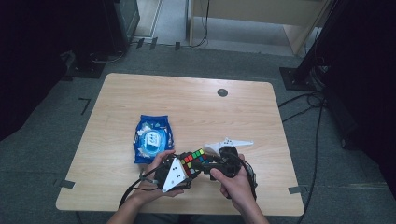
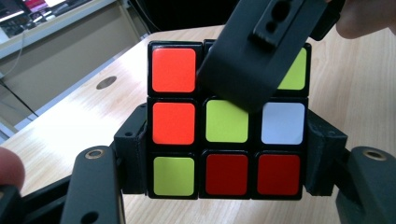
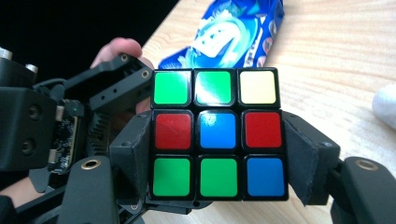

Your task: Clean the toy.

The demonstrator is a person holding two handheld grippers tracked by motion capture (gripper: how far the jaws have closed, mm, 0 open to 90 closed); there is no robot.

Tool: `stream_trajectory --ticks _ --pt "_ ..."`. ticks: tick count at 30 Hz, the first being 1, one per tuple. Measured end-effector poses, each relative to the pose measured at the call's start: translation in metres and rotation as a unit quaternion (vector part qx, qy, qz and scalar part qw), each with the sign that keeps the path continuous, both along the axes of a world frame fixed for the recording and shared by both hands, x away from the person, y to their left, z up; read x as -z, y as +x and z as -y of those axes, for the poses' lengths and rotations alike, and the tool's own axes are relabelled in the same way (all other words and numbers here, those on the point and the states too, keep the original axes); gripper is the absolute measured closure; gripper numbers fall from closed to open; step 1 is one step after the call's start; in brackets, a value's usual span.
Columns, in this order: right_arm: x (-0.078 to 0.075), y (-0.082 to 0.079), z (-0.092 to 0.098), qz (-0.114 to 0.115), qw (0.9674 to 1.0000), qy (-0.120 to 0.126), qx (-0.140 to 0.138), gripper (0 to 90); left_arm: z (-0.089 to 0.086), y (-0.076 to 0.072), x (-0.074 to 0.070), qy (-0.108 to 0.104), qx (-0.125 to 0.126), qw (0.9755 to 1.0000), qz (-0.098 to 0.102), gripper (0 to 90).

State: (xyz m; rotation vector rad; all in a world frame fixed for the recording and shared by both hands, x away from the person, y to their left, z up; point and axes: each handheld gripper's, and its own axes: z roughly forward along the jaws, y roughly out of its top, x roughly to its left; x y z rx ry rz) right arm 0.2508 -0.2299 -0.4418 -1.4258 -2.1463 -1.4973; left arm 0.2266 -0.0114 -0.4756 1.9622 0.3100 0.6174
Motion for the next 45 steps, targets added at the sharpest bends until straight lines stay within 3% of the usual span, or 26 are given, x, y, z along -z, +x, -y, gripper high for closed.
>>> stream_trajectory --ticks 3,6,8,9,12,15,17,19,23,26,31,33,35,38,40,43,45 --pt "-0.004 0.002 0.009 0.007 0.9998 0.015 0.006 34.0 -0.005 0.005 0.001 0.003 -0.016 0.9997 -0.016 33.8" --pt "-0.013 0.003 0.026 0.031 0.9987 0.035 0.02 33.0 -0.013 0.012 0.001 -0.011 -0.034 0.9985 -0.041 33.9" --pt "-0.017 0.005 0.041 0.049 0.9963 0.047 0.054 33.2 -0.017 0.017 0.0 -0.02 -0.044 0.9974 -0.054 33.8" --pt "-0.017 0.006 0.05 0.057 0.9942 0.041 0.081 33.5 -0.019 0.018 -0.001 -0.025 -0.049 0.9969 -0.057 33.8" --pt "-0.006 0.011 0.062 0.086 0.9855 -0.029 0.143 37.5 -0.022 0.021 -0.001 -0.033 -0.057 0.9955 -0.069 33.8" --pt "0.017 0.018 0.066 0.078 0.9777 -0.067 0.183 38.9 -0.022 0.022 0.0 -0.038 -0.061 0.9946 -0.075 33.8" --pt "0.036 0.023 0.063 0.077 0.9709 -0.105 0.201 38.9 -0.022 0.022 0.001 -0.041 -0.058 0.9947 -0.075 33.8" --pt "0.05 0.027 0.059 0.068 0.9678 -0.126 0.207 38.8 -0.021 0.022 0.001 -0.042 -0.057 0.9945 -0.077 33.8" --pt "0.065 0.031 0.053 0.064 0.9576 -0.164 0.228 44.2 -0.021 0.022 0.001 -0.039 -0.063 0.9941 -0.08 33.8" --pt "0.072 0.031 0.05 0.059 0.9541 -0.187 0.227 48.1 -0.022 0.023 0.002 -0.037 -0.068 0.9935 -0.083 33.9" --pt "0.077 0.028 0.043 0.088 0.9411 -0.238 0.224 57.0 -0.024 0.023 0.0 -0.044 -0.066 0.9932 -0.085 33.9" --pt "0.079 0.026 0.042 0.107 0.9344 -0.259 0.22 61.6 -0.023 0.022 -0.001 -0.044 -0.065 0.9931 -0.088 33.9" --pt "0.08 0.025 0.042 0.111 0.9349 -0.257 0.217 71.3 -0.022 0.022 0.0 -0.044 -0.063 0.993 -0.09 33.9" --pt "0.079 0.025 0.048 0.105 0.941 -0.245 0.209 86.8 -0.021 0.021 0.0 -0.044 -0.058 0.9932 -0.091 33.9" --pt "0.077 0.024 0.051 0.106 0.944 -0.236 0.205 88.8 -0.021 0.021 -0.001 -0.046 -0.056 0.9931 -0.092 33.8" --pt "0.066 0.019 0.051 0.127 0.9543 -0.186 0.196 89.1 -0.022 0.022 -0.002 -0.057 -0.059 0.9918 -0.097 33.8" --pt "0.048 0.011 0.046 0.162 0.9598 -0.143 0.179 89.1 -0.022 0.023 -0.002 -0.061 -0.06 0.9915 -0.098 33.8"
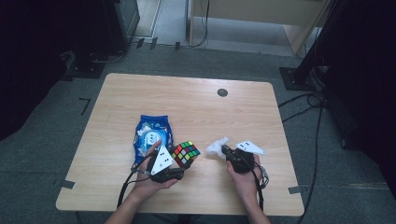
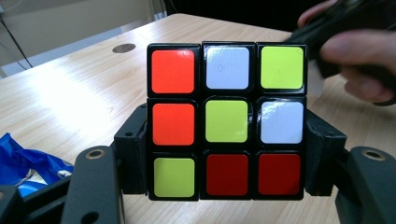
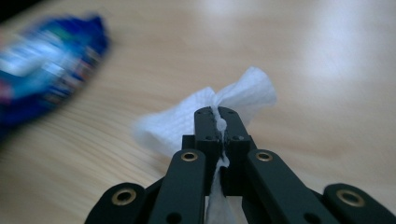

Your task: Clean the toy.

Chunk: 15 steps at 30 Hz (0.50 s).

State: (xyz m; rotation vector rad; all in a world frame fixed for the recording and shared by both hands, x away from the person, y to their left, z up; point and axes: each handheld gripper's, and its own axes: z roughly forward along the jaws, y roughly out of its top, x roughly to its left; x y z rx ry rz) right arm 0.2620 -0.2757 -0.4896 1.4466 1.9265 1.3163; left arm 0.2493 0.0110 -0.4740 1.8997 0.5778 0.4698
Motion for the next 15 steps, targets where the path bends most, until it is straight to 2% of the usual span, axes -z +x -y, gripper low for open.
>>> stream_trajectory --ticks 3,4,7,11,15 --pt "-0.025 -0.013 -0.012 0.043 0.9981 0.026 -0.037 89.0 0.003 -0.001 0.001 0.006 0.006 1.0 0.0 33.8" --pt "-0.035 -0.019 -0.017 0.059 0.996 0.04 -0.054 89.0 0.004 -0.002 0.001 0.007 0.008 0.9999 0.001 33.8" --pt "-0.054 -0.032 -0.032 0.085 0.99 0.063 -0.093 88.9 0.008 -0.005 0.001 0.005 0.015 0.9999 0.005 33.8" --pt "-0.064 -0.043 -0.046 0.098 0.9816 0.092 -0.136 88.8 0.012 -0.009 -0.001 0.003 0.021 0.9997 0.009 33.8" --pt "-0.063 -0.043 -0.053 0.086 0.9772 0.115 -0.157 88.4 0.015 -0.011 0.0 0.005 0.027 0.9996 0.011 33.9"
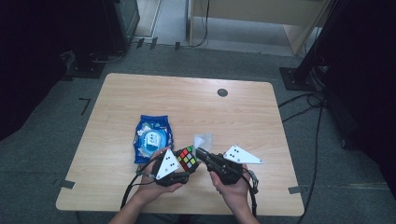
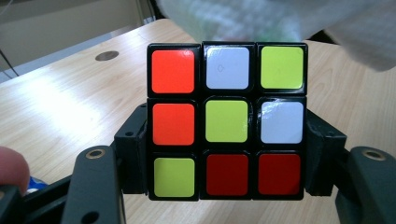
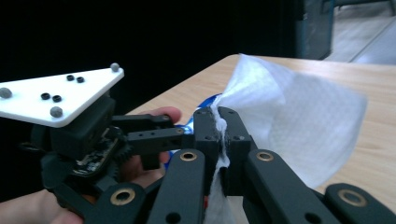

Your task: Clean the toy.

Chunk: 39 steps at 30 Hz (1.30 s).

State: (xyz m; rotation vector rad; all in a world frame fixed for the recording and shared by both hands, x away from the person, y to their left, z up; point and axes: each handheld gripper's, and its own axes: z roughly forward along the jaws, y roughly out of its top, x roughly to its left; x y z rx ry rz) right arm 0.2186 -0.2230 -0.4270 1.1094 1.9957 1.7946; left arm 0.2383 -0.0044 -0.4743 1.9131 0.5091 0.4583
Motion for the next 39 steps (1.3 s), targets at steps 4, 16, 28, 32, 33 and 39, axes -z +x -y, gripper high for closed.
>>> stream_trajectory --ticks 4,16,28,32,33,39 --pt "0.008 0.004 0.003 -0.024 0.9993 0.03 0.001 88.2 0.002 -0.002 0.0 -0.002 0.01 0.9999 0.004 33.9" --pt "0.012 0.007 0.005 -0.027 0.9989 0.032 0.02 88.0 0.002 -0.008 -0.005 -0.008 0.017 0.9996 0.021 34.0" --pt "0.011 0.005 0.002 -0.024 0.9994 0.009 0.023 87.8 -0.001 -0.003 -0.004 -0.008 0.007 0.9999 0.009 34.0" --pt "0.003 0.001 -0.006 -0.006 0.9998 0.016 -0.007 87.4 0.007 -0.01 -0.004 0.003 0.022 0.9995 0.022 34.0" --pt "0.004 0.002 -0.004 -0.011 0.9997 0.024 -0.004 87.4 0.008 -0.011 -0.005 0.001 0.025 0.9994 0.023 34.0" --pt "0.019 0.014 0.014 -0.046 0.9976 0.027 0.045 87.8 -0.002 -0.007 -0.011 -0.024 0.012 0.9994 0.019 34.0"
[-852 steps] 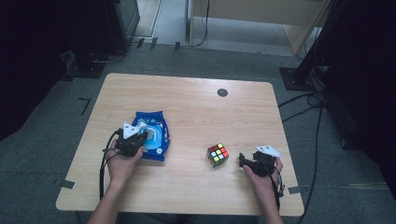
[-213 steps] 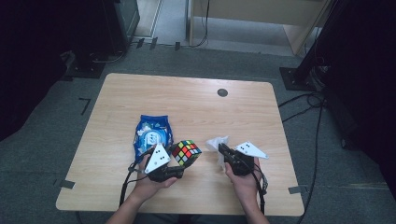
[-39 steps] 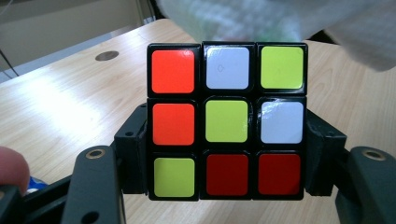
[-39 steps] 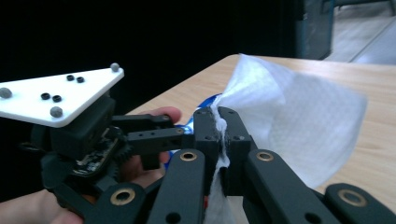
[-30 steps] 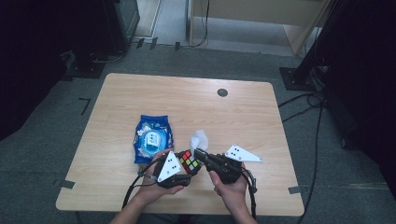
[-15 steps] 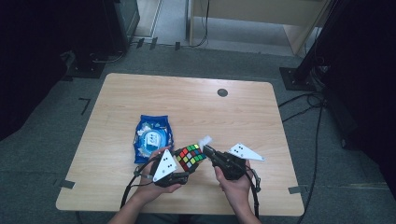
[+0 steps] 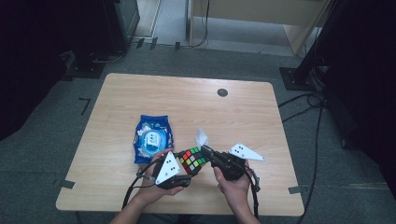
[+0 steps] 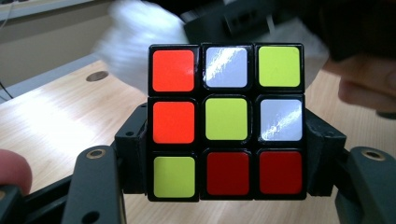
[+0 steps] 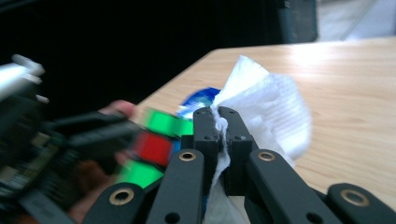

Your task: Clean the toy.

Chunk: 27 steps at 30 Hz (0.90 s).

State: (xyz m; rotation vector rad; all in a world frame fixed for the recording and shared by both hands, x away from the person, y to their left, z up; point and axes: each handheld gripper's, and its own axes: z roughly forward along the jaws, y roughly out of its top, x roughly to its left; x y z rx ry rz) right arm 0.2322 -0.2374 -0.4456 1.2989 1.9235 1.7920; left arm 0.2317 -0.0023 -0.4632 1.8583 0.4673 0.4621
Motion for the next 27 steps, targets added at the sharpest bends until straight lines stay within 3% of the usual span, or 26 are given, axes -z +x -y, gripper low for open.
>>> stream_trajectory --ticks 4,8,11,15,21,23,27 --pt "0.0 0.0 0.0 -0.005 1.0 -0.004 0.001 87.8 -0.005 0.005 0.0 -0.006 -0.011 0.9999 -0.009 34.0" --pt "-0.01 -0.01 -0.012 0.015 0.9992 0.009 -0.036 87.7 0.0 0.004 0.003 0.007 -0.007 0.9999 -0.012 34.0" --pt "-0.016 -0.012 -0.017 0.028 0.9982 0.014 -0.052 87.6 0.009 -0.003 0.005 0.015 0.01 0.9998 -0.007 34.0" --pt "-0.012 -0.007 -0.01 0.016 0.9991 0.018 -0.034 87.6 0.012 -0.007 0.002 0.013 0.015 0.9998 0.001 34.0" --pt "-0.001 0.0 0.001 -0.003 1.0 0.001 -0.003 87.5 -0.003 0.003 -0.002 -0.011 -0.009 0.9998 -0.011 34.0" --pt "-0.002 -0.002 -0.001 0.0 1.0 -0.002 -0.004 87.4 -0.007 0.006 -0.002 -0.015 -0.019 0.9996 -0.015 34.0" --pt "-0.01 -0.009 -0.009 0.011 0.9996 0.011 -0.026 87.2 -0.005 0.006 0.0 -0.012 -0.017 0.9996 -0.021 34.0"
